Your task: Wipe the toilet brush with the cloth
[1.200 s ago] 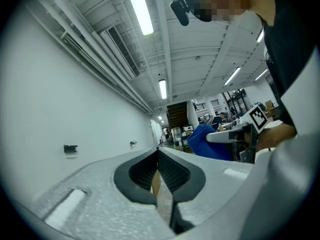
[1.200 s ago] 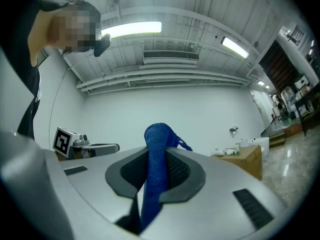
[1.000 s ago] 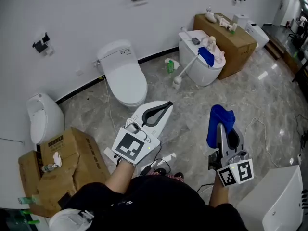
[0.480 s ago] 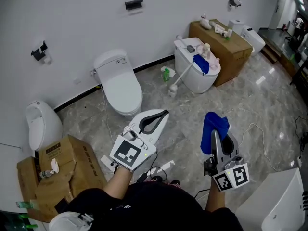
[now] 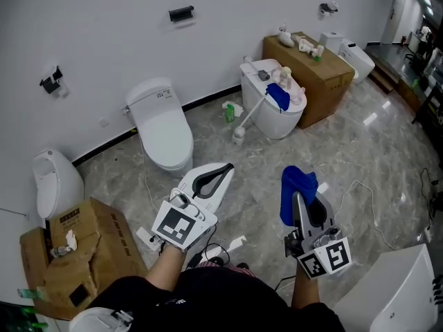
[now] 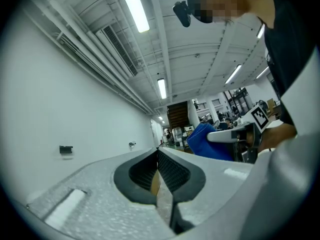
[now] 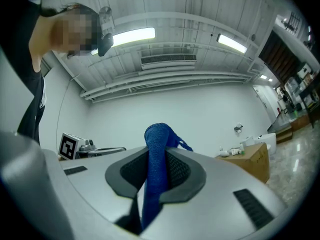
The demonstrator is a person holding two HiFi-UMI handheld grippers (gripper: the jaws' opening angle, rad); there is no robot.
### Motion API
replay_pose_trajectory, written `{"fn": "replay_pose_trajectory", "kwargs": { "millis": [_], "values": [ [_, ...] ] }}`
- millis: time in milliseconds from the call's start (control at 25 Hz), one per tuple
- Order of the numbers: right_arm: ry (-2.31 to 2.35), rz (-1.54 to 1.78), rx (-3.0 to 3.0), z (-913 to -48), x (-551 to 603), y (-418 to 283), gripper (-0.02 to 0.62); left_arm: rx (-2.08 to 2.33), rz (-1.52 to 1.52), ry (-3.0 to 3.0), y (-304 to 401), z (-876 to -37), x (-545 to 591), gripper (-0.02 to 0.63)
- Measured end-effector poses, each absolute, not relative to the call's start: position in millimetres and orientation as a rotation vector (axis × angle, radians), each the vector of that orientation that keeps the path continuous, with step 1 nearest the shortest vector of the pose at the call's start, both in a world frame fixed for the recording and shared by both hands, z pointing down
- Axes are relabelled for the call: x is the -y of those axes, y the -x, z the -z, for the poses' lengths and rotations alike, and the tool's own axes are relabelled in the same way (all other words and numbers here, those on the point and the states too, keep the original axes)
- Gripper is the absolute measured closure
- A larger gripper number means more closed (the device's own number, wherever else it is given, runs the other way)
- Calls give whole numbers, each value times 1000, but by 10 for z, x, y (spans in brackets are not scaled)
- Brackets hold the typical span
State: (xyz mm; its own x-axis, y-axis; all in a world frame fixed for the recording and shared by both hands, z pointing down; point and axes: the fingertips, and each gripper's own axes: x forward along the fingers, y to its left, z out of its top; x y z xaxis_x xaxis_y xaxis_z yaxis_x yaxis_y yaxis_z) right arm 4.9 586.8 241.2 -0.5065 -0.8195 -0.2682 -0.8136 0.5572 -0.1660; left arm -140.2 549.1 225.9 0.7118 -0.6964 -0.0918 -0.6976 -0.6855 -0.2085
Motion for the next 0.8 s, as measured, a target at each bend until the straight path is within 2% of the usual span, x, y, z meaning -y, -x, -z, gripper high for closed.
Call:
{"fn": "replay_pose_trajectory", "kwargs": {
  "millis": [400, 800],
  "values": [
    [1299, 66, -2487, -2509, -5956, -363, 531, -1133, 22, 2696, 1087, -2338, -5612, 601],
    [1273, 80, -2480, -2499, -5855, -332, 531, -1118, 32, 2691, 1041, -2302, -5519, 601]
  ]
}}
